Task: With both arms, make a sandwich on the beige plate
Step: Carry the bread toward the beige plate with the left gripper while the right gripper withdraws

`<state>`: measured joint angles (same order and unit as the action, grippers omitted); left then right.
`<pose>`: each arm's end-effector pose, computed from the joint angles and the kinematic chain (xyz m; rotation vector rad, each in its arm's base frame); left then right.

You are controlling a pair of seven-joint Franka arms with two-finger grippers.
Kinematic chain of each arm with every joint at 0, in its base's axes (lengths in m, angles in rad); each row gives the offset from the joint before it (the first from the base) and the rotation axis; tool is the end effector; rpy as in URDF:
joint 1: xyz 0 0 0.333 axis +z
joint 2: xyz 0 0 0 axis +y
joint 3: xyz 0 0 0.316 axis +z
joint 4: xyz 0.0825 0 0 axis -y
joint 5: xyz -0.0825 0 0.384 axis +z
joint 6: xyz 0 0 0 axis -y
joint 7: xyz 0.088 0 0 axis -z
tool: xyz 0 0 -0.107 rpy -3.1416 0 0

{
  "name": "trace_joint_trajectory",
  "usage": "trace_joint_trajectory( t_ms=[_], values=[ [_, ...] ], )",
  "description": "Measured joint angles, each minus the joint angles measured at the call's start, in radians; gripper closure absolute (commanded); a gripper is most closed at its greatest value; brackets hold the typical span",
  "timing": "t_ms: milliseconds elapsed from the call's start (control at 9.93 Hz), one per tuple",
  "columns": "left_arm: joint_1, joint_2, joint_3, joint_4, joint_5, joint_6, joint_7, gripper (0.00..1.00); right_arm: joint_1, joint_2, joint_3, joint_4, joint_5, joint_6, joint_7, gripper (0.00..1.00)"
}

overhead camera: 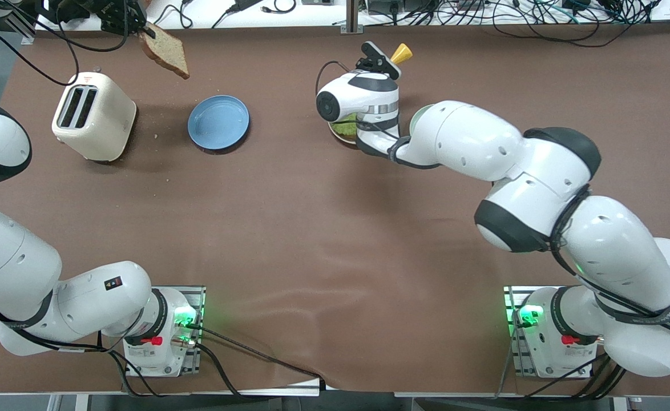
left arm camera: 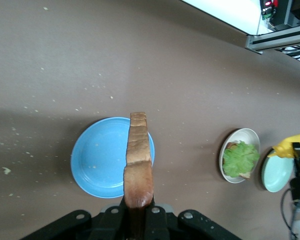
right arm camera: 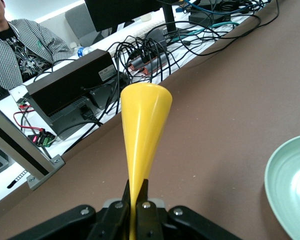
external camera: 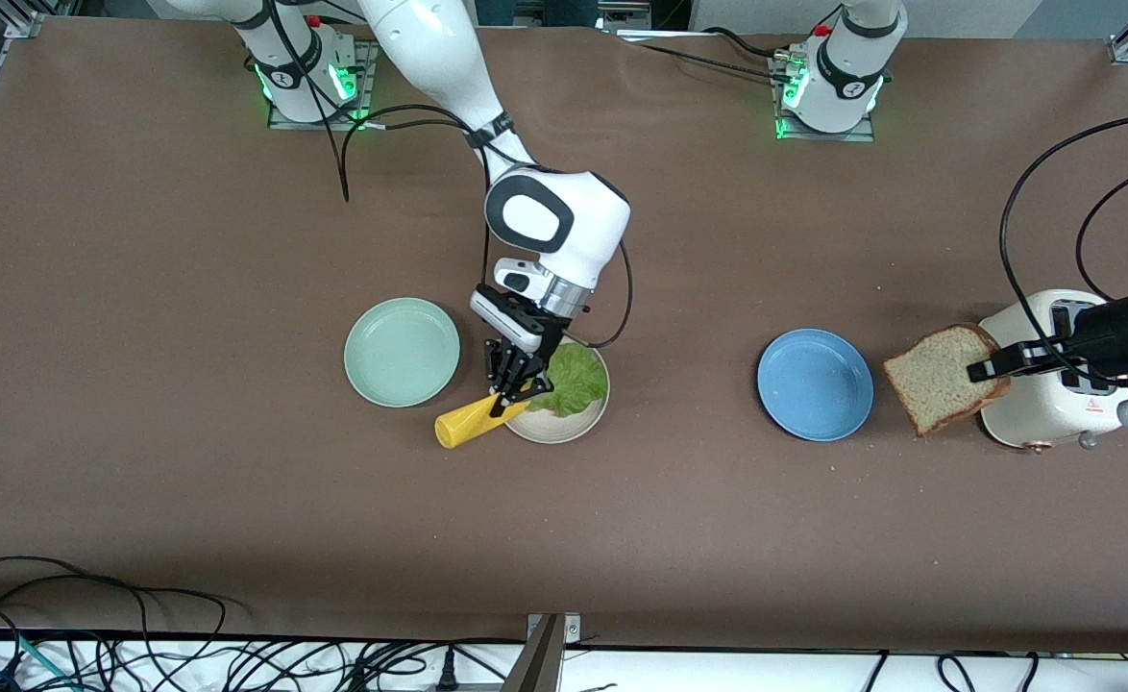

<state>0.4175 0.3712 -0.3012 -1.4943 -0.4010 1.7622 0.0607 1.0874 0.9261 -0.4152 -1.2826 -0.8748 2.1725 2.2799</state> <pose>0.6561 0.0695 0.4692 2.6277 0.2187 -0.0577 0.5574 0.5163 0.2432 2.3908 -1.1575 1.5058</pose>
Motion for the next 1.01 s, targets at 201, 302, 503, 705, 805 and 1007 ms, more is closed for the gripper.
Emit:
trace_joint_trajectory(
  t_ms=[201, 302, 503, 705, 805, 1007],
  values=[
    [-0.010, 0.016, -0.012, 0.000, -0.058, -0.028, 0.002, 1.00, 0.001, 0.026, -0.005, 0.027, -0.006, -0.010, 0.002, 1.00],
    [-0.020, 0.025, -0.021, 0.000, -0.089, -0.036, 0.002, 1.00, 0.001, 0.030, -0.006, 0.028, -0.010, -0.013, 0.002, 1.00],
    [-0.046, 0.039, -0.032, -0.001, -0.120, -0.063, 0.002, 1.00, 0.001, 0.029, -0.018, 0.050, -0.008, -0.015, 0.002, 1.00],
    [-0.081, 0.052, -0.034, -0.001, -0.131, -0.081, 0.002, 1.00, -0.010, 0.010, -0.037, 0.087, 0.084, -0.024, -0.042, 1.00],
    [-0.105, 0.056, -0.036, -0.001, -0.139, -0.081, 0.002, 1.00, -0.026, -0.017, -0.042, 0.098, 0.160, -0.026, -0.088, 1.00],
    [-0.153, 0.063, -0.037, -0.001, -0.212, -0.080, 0.000, 1.00, -0.068, -0.092, -0.043, 0.096, 0.277, -0.031, -0.139, 1.00]
  ],
)
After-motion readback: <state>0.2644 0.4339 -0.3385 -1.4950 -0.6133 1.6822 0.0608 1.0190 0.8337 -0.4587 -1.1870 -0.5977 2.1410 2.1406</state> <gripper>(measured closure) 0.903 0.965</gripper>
